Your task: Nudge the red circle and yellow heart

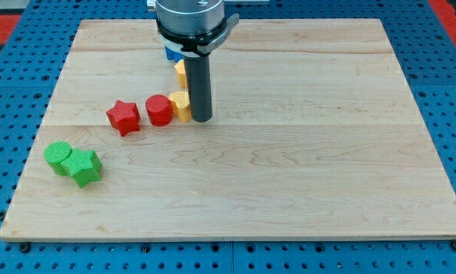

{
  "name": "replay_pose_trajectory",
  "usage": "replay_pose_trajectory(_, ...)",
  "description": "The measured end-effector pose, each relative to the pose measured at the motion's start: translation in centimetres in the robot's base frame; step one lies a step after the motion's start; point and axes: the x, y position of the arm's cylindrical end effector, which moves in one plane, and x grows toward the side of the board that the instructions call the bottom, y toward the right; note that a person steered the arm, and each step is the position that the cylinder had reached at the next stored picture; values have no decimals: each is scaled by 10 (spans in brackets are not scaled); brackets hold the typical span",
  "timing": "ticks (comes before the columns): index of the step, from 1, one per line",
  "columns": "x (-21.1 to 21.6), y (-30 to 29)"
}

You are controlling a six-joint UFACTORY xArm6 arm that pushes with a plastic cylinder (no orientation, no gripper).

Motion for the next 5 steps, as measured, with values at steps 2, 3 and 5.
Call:
replay_pose_trajectory(2,3,0)
replay_pose_trajectory(3,7,-2)
replay_pose_trajectory(5,-24,-55)
